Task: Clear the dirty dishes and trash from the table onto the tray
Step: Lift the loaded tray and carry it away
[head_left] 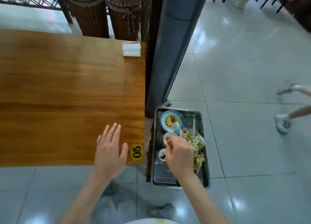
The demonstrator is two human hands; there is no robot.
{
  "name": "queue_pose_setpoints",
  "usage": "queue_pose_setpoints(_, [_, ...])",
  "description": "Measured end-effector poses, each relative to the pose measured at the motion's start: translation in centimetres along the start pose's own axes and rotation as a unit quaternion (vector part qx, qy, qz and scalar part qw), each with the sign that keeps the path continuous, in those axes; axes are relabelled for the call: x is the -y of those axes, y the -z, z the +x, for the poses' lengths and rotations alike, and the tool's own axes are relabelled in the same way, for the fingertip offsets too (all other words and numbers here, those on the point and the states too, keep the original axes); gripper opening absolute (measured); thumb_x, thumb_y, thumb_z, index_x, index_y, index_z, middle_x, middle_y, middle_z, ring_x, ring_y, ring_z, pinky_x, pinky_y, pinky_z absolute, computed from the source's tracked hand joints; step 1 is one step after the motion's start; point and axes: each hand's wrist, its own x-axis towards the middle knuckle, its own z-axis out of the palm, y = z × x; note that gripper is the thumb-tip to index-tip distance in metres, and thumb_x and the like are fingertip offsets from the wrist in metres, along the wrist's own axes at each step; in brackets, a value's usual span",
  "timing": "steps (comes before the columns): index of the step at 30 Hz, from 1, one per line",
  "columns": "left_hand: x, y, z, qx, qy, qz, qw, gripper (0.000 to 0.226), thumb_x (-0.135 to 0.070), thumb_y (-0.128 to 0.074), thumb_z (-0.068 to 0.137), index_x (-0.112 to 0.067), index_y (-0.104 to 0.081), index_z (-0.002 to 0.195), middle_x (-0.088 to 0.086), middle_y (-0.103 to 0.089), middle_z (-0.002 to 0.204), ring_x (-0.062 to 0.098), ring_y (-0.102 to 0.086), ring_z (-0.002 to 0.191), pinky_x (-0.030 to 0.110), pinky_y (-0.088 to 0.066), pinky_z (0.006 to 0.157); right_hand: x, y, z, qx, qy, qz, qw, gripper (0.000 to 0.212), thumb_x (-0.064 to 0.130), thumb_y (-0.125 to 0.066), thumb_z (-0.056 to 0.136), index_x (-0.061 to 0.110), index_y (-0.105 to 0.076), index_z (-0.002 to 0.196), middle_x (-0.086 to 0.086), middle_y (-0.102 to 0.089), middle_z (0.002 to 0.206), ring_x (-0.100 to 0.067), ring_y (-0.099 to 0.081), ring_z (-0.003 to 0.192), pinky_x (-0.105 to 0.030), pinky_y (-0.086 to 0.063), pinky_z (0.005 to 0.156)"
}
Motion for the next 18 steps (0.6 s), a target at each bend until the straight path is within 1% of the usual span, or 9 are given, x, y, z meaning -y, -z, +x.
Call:
queue_pose_setpoints(2, [-2.1,-1.6,-1.5,-0.005,0.025,0.001,1.0,0.059,-0.024,-0.053,0.091,-0.012,-0.031,0.145,0.004,-0.028,0.152,0.021,-0.014,0.143,0.045,-0.011,0.115,-2.5,1.4,-0.6,0.006,0.018,-0.008,1.0,0.004,0.005,-0.065,0.08,0.009,-0.063,0.08,-0.004,-0.06,0.073,-0.018,-0.055,0.067,-0.017,-0.036,0.053])
queue_pose_setpoints(5, [-5.2,-4.0,-3.6,-0.011,0.054,0.005,0.998,0.059,-0.024,-0.054,0.091,-0.013,-0.031,0.145,0.002,-0.027,0.152,0.02,-0.014,0.143,0.044,-0.011,0.115,-6.3,3.3,-1.2,0.024,0.043,0.006,0.999,0.002,0.007,-0.065,0.082,0.009,-0.064,0.081,-0.002,-0.061,0.075,-0.017,-0.054,0.068,-0.022,-0.043,0.051])
queue_pose_setpoints(7, [-6.9,-5.4,-4.6,-0.016,0.06,0.016,0.998,0.06,-0.024,-0.054,0.091,-0.013,-0.032,0.145,0.001,-0.028,0.152,0.019,-0.014,0.143,0.043,-0.01,0.115,-8.4,4.2,-1.2,0.04,0.052,0.02,0.998,0.003,0.007,-0.064,0.083,0.009,-0.064,0.081,-0.001,-0.062,0.077,-0.016,-0.053,0.07,-0.026,-0.047,0.054])
queue_pose_setpoints(12, [-9.9,-7.6,-4.7,-0.008,0.061,0.027,0.998,0.059,-0.022,-0.056,0.089,-0.012,-0.034,0.144,0.003,-0.031,0.151,0.021,-0.018,0.142,0.043,-0.01,0.113,-12.1,5.2,-0.8,0.07,0.042,0.025,0.996,0.008,0.008,-0.058,0.087,0.008,-0.065,0.084,-0.002,-0.062,0.079,-0.018,-0.052,0.075,-0.033,-0.049,0.06])
queue_pose_setpoints(15, [-11.6,-8.5,-3.5,-0.002,0.062,0.023,0.998,0.059,-0.023,-0.054,0.09,-0.013,-0.032,0.144,0.002,-0.029,0.152,0.019,-0.016,0.143,0.041,-0.007,0.113,-14.0,5.7,0.8,0.091,0.028,0.027,0.995,0.01,0.009,-0.056,0.089,0.008,-0.065,0.085,-0.003,-0.063,0.083,-0.019,-0.054,0.079,-0.033,-0.049,0.065])
queue_pose_setpoints(18, [-13.1,-9.3,-2.2,0.01,0.05,0.025,0.998,0.059,-0.022,-0.055,0.09,-0.011,-0.034,0.144,0.004,-0.031,0.151,0.021,-0.017,0.142,0.04,-0.008,0.113,-15.4,6.1,2.3,0.089,0.007,0.026,0.996,0.009,0.009,-0.057,0.088,0.009,-0.065,0.086,-0.004,-0.064,0.084,-0.019,-0.055,0.079,-0.034,-0.05,0.066])
